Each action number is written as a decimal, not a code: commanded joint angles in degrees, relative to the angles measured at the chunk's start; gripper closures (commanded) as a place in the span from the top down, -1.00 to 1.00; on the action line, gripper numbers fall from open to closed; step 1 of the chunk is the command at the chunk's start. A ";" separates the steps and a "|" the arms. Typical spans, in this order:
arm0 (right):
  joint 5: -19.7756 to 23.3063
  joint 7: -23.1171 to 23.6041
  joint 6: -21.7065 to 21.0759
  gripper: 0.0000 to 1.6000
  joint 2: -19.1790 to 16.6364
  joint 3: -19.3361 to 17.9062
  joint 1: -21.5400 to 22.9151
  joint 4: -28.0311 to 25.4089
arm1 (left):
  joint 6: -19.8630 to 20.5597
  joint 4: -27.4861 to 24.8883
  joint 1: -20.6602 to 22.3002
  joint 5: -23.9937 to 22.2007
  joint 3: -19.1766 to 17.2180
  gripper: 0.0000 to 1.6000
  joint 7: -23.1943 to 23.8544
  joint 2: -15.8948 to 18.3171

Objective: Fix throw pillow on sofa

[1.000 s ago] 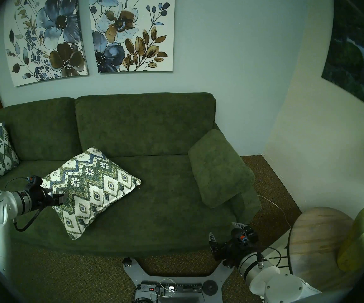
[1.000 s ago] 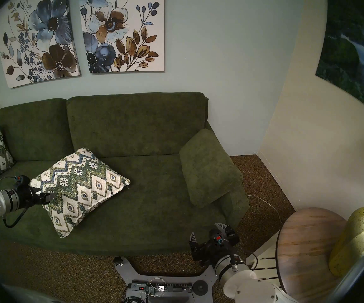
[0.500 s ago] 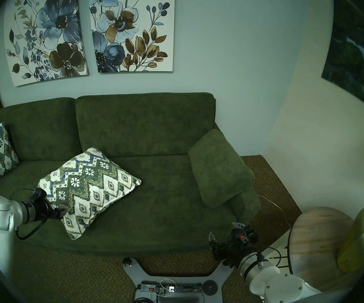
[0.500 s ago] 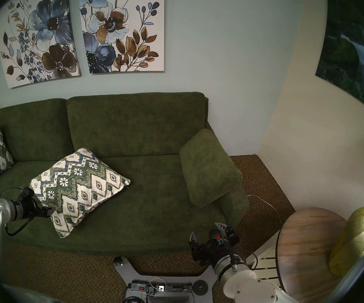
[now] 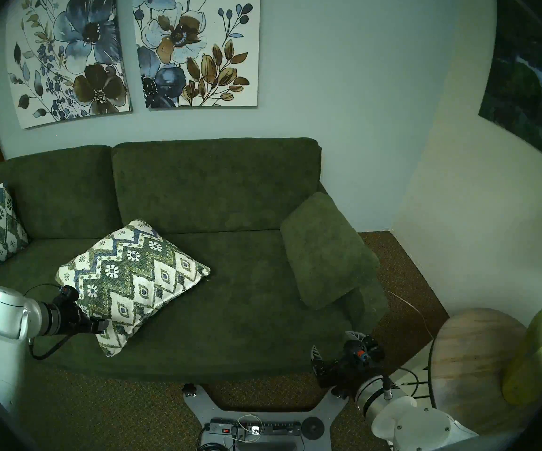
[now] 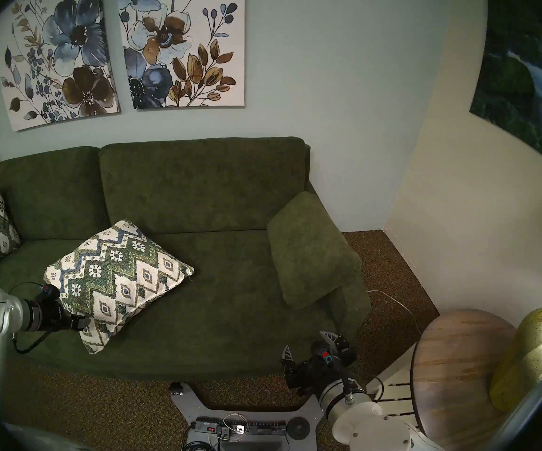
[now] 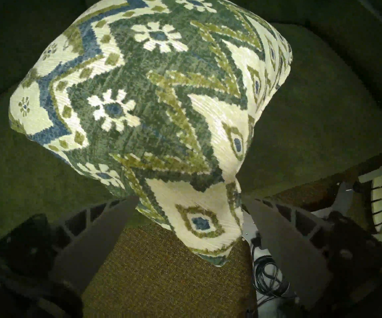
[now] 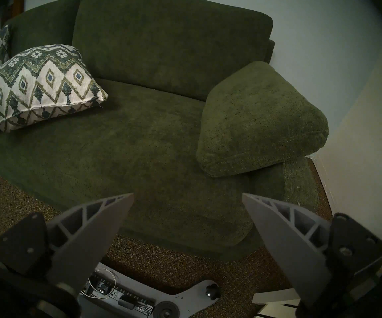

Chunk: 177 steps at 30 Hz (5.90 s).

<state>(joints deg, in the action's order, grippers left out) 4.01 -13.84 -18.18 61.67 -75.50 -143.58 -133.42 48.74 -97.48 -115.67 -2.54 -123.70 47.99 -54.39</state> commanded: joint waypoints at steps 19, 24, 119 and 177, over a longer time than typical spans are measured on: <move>-0.05 0.01 0.04 1.00 -0.04 -0.02 0.02 -0.68 | 1.55 11.27 12.03 2.75 11.34 1.00 -6.97 0.60; -0.05 0.01 0.04 1.00 -0.04 -0.02 0.02 -0.68 | 1.59 14.82 14.40 2.48 13.88 1.00 -6.17 1.10; -0.06 0.02 0.04 1.00 -0.02 -0.02 0.02 -0.68 | 6.26 0.87 28.47 -18.06 20.27 -1.00 -29.46 -8.93; -0.06 0.02 0.09 1.00 0.01 0.01 0.09 -0.58 | 6.26 -0.42 5.24 -21.06 20.23 1.00 -23.70 2.02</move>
<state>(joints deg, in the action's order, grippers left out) 4.01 -13.84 -18.17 61.73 -75.48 -143.54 -133.24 55.15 -98.48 -105.22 -25.14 -102.65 21.33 -55.53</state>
